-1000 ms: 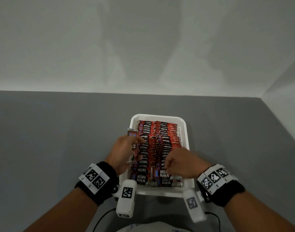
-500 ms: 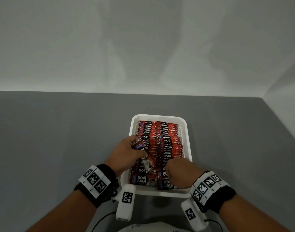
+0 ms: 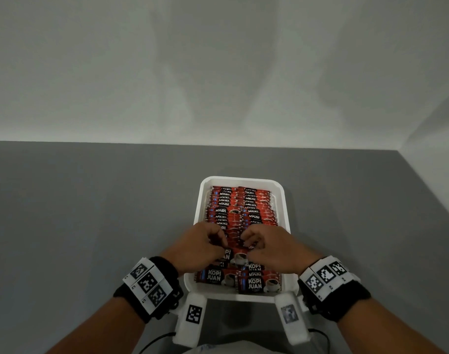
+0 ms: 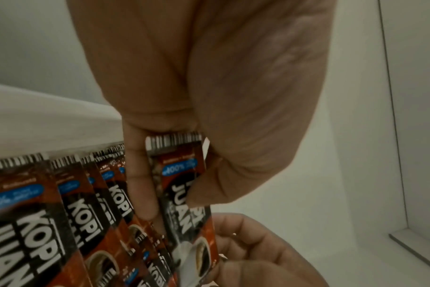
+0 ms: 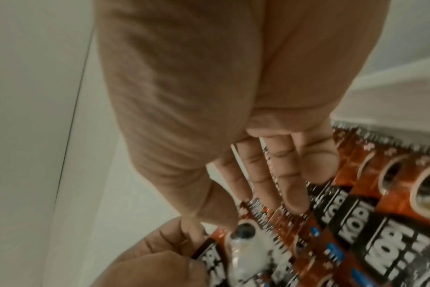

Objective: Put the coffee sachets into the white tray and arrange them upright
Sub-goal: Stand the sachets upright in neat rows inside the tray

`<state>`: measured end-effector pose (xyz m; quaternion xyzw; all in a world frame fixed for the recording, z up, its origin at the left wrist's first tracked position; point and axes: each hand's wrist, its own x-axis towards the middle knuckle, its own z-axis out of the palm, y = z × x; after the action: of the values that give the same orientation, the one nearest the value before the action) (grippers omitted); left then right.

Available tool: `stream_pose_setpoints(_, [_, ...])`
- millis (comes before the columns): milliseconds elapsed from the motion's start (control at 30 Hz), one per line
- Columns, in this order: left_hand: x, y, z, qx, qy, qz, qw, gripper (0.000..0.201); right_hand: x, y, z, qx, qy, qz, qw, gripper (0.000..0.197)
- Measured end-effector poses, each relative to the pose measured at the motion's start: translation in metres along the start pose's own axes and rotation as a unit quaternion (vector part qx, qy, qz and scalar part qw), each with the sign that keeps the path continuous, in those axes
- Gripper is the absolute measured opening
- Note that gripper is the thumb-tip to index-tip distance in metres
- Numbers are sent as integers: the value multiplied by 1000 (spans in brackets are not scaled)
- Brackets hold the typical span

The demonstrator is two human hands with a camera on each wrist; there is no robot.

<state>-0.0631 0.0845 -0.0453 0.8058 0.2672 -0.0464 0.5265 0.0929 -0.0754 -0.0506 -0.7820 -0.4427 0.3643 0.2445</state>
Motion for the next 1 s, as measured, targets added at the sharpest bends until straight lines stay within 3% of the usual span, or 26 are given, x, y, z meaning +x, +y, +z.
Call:
stream_pose_setpoints(133, [1, 0, -1, 26, -16, 16, 999, 16, 0, -2, 6, 30, 37, -27, 999, 9])
stream_pose_setpoints(267, [0, -4, -6, 105, -30, 33, 994, 18, 0, 0, 6, 33, 35, -23, 999, 7])
stream_pose_setpoints(400, [-2, 1, 0, 270, -82, 57, 958, 21, 0, 0, 16, -33, -24, -14, 999, 7])
stream_pose_setpoints(567, [1, -9, 14, 379, -124, 63, 915, 23, -6, 5, 20, -118, -41, -9, 992, 9])
stream_pose_setpoints(733, [4, -21, 18, 402, -105, 109, 903, 28, -16, 12, 13, -212, -60, 7, 975, 16])
stream_pose_setpoints(833, [7, -29, 23, 403, -109, 95, 904, 34, -16, 17, 17, -258, -65, 17, 964, 22])
stream_pose_setpoints(933, [7, -32, 26, 388, -127, 92, 908, 35, -16, 17, 23, -289, -85, 15, 953, 18])
stream_pose_setpoints(1000, [9, -31, 24, 381, -106, 107, 912, 35, -15, 16, 21, -281, -64, 15, 958, 11])
